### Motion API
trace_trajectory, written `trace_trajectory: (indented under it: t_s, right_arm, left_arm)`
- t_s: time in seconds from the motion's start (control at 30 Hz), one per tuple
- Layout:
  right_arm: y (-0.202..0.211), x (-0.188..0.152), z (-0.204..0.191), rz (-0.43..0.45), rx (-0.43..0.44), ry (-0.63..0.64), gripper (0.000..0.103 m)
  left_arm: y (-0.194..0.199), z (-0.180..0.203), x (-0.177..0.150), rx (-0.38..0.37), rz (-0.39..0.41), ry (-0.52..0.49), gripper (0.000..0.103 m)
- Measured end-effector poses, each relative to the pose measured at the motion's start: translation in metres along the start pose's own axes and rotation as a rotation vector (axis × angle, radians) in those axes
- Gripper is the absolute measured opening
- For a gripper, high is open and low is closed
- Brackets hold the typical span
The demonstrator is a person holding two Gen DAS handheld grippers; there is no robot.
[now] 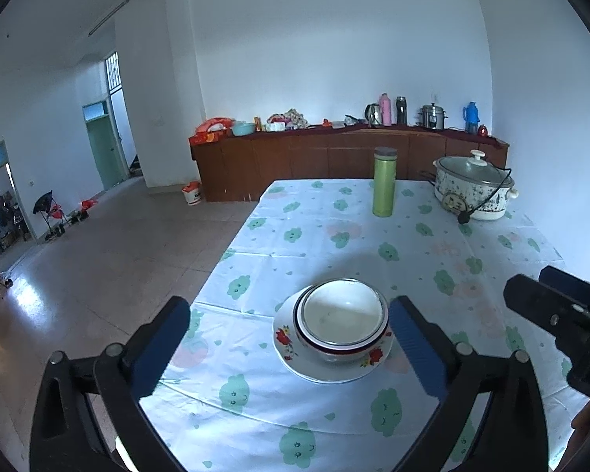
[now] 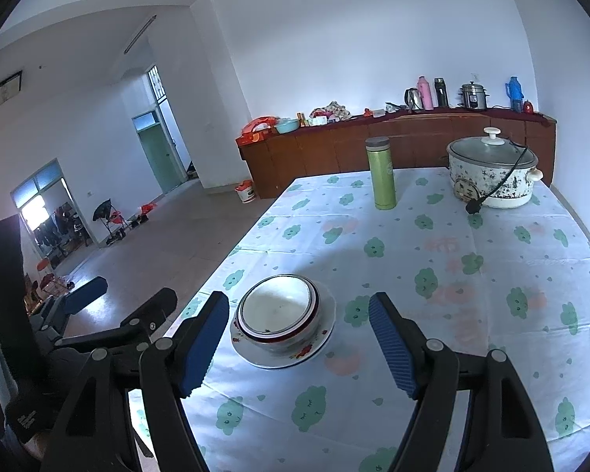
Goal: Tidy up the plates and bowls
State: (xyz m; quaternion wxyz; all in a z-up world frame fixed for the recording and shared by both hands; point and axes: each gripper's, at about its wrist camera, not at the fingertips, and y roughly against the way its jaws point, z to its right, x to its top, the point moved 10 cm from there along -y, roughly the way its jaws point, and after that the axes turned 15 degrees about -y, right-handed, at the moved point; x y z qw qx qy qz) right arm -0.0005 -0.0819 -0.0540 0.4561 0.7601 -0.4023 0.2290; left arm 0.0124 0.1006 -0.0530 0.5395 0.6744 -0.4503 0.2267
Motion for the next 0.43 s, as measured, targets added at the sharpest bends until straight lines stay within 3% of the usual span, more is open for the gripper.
trace_trajectory:
  t_s: [0.23, 0.43]
  right_arm:
    - [0.0037, 0.0025, 0.0012, 0.013, -0.002, -0.002, 0.076]
    - [0.0021, 0.0016, 0.005, 0.004, -0.007, -0.019, 0.076]
  left_arm:
    - [0.0029, 0.0019, 0.003, -0.043, 0.024, 0.036, 0.103]
    - [0.0017, 0.0082, 0.0036, -0.039, 0.022, 0.011, 0.103]
